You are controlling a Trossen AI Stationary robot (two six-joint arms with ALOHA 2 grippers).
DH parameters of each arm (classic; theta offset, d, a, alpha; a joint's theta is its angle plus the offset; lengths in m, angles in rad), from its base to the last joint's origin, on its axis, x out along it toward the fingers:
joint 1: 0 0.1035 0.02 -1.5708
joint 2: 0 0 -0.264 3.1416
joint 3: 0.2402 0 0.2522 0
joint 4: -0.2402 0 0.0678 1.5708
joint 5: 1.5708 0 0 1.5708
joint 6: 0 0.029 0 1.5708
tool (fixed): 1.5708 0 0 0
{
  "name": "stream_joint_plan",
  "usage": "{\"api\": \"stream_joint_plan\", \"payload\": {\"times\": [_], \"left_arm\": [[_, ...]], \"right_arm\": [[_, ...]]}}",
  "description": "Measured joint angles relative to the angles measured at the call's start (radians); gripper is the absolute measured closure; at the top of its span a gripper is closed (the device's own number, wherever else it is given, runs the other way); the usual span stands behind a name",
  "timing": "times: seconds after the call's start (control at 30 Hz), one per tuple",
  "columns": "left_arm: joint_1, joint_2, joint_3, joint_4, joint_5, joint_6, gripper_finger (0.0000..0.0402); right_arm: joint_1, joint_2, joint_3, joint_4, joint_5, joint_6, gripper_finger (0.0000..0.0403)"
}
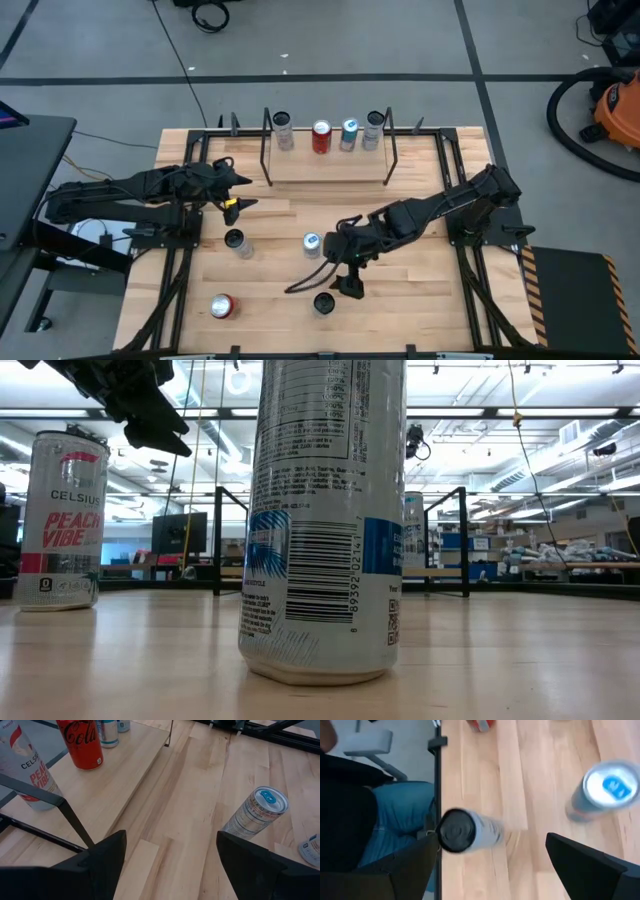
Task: Place canned beverage on shelf
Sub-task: Put the white blue soda can on the shelf aligned with the other white blue soda can
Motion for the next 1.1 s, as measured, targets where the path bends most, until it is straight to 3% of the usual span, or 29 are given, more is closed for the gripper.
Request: {"api": "stream_joint_plan", "payload": {"times": [0.5,1.1], "left_arm": [[0.0,0.0,0.0,-0.002,0.0,0.0,0.009],[0.0,0.0,0.0,-0.022,0.0,0.0,0.009]], "right_arm": [[0.127,0.039,0.0,-0.007,0.21,0.219,0.003],[0.164,0.188,0.002,0.091,0.178,0.187,0.003]]}}
